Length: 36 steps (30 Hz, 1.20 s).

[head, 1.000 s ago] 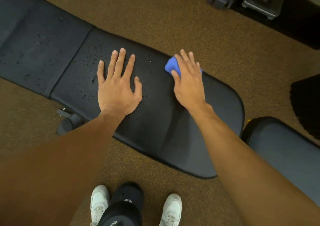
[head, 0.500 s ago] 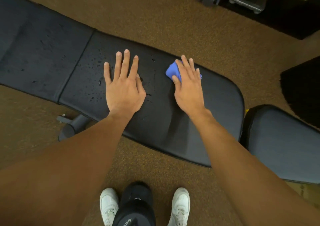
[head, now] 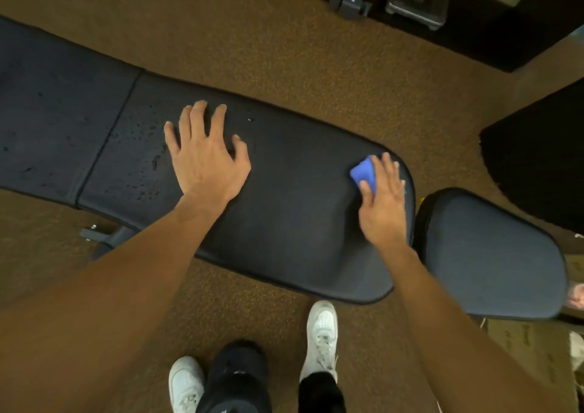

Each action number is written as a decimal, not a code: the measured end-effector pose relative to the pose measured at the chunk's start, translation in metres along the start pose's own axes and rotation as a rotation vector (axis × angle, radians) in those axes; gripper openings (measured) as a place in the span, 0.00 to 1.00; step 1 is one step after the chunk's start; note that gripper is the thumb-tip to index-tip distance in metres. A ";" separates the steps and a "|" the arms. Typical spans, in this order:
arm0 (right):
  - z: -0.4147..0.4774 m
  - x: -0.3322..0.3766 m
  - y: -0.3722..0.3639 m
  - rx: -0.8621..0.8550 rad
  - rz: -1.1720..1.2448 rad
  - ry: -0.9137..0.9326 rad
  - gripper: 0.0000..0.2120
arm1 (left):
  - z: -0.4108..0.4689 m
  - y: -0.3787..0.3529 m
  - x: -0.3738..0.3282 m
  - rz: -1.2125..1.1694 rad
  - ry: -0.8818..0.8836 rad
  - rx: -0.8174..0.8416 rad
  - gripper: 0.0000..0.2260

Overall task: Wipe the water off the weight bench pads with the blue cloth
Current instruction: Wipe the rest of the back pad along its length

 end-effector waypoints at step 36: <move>0.141 0.154 -0.073 0.599 -0.004 0.212 0.21 | 0.000 -0.012 -0.011 0.131 0.037 -0.028 0.31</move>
Point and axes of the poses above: each hand's wrist, its own z-axis towards the middle knuckle, its own y-axis out of the back of the hand, x = y × z, the point moved 9 cm from there along z, towards the middle knuckle, and after that the axes turned 5 degrees about -y, right-handed, at the moved point
